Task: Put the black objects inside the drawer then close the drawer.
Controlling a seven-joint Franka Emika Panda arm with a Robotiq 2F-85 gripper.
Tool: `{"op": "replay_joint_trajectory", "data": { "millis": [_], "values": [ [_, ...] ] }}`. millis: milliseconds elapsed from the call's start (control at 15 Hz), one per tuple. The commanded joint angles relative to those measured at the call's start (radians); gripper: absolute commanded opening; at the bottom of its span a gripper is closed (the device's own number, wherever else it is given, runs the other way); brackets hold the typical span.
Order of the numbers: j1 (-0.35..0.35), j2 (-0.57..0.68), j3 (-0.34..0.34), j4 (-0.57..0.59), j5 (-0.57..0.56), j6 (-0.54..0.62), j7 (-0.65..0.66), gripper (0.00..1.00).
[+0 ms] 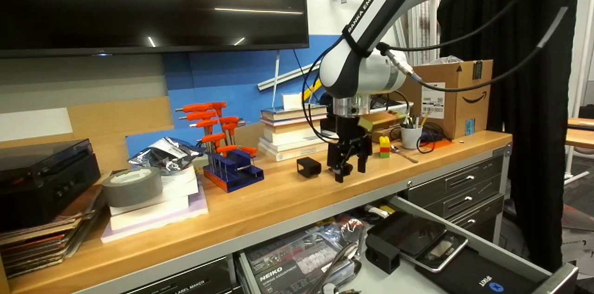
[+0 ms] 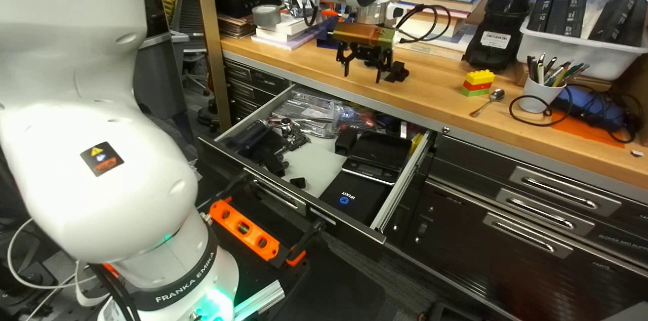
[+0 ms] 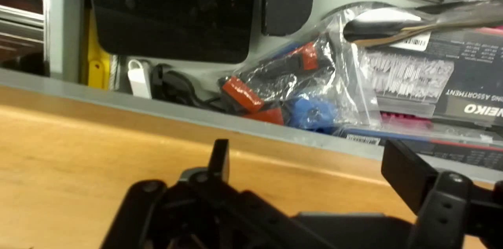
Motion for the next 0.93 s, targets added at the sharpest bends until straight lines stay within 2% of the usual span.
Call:
{"op": "replay_joint_trajectory", "data": {
  "millis": [0, 467, 867],
  "values": [
    [0.026, 0.069, -0.031, 0.168, -0.059, -0.059, 0.038, 1.00],
    [0.023, 0.249, -0.060, 0.415, -0.080, -0.066, 0.045, 1.00],
    [0.020, 0.363, -0.078, 0.540, -0.076, -0.095, 0.053, 1.00]
  ]
}}
